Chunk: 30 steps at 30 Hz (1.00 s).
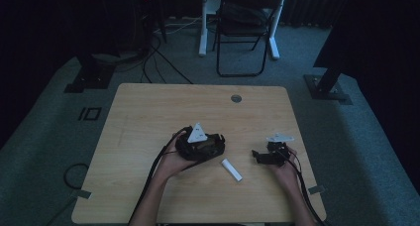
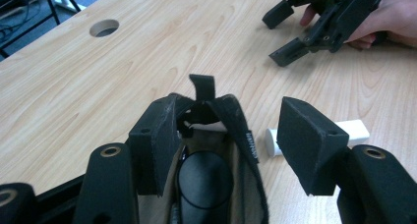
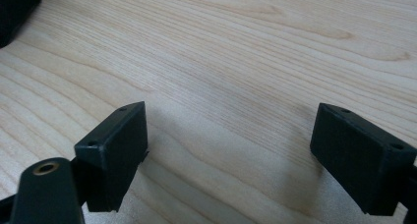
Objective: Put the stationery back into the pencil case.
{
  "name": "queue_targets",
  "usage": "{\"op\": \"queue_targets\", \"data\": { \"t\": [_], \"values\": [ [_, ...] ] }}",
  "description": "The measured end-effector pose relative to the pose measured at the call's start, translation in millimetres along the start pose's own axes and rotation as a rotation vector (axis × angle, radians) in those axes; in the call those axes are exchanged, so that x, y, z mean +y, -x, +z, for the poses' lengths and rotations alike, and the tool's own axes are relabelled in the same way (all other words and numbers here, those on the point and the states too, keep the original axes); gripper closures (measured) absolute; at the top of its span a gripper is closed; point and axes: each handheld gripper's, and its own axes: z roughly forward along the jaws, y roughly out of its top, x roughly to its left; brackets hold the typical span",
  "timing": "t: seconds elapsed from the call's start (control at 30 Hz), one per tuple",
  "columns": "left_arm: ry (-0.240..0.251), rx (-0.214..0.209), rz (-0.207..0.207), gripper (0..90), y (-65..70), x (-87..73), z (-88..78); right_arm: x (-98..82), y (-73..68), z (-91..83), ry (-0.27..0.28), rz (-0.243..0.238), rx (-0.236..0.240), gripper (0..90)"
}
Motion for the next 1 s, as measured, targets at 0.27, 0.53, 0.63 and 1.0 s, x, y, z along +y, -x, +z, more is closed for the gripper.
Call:
{"op": "queue_targets", "data": {
  "t": [0.27, 0.53, 0.63, 1.0],
  "values": [
    [0.005, -0.012, 0.01, 41.7, 7.1, 5.0, 3.6, 0.0, -0.1, 0.0, 0.0, 0.001, 0.0, 14.1],
    [-0.001, -0.034, 0.027, 42.3, 17.3, 9.6, 10.7, 0.0, -0.1, 0.0, 0.0, 0.002, 0.0, 14.1],
    [-0.006, -0.039, 0.032, 42.2, 20.0, 10.7, 13.4, 0.0, -0.1, 0.0, 0.0, 0.001, 0.0, 14.1],
    [-0.023, -0.074, 0.052, 42.3, 36.6, 15.1, 30.5, 0.0, 0.0, 0.0, 0.0, 0.0, 0.0, 14.1]
  ]
}}
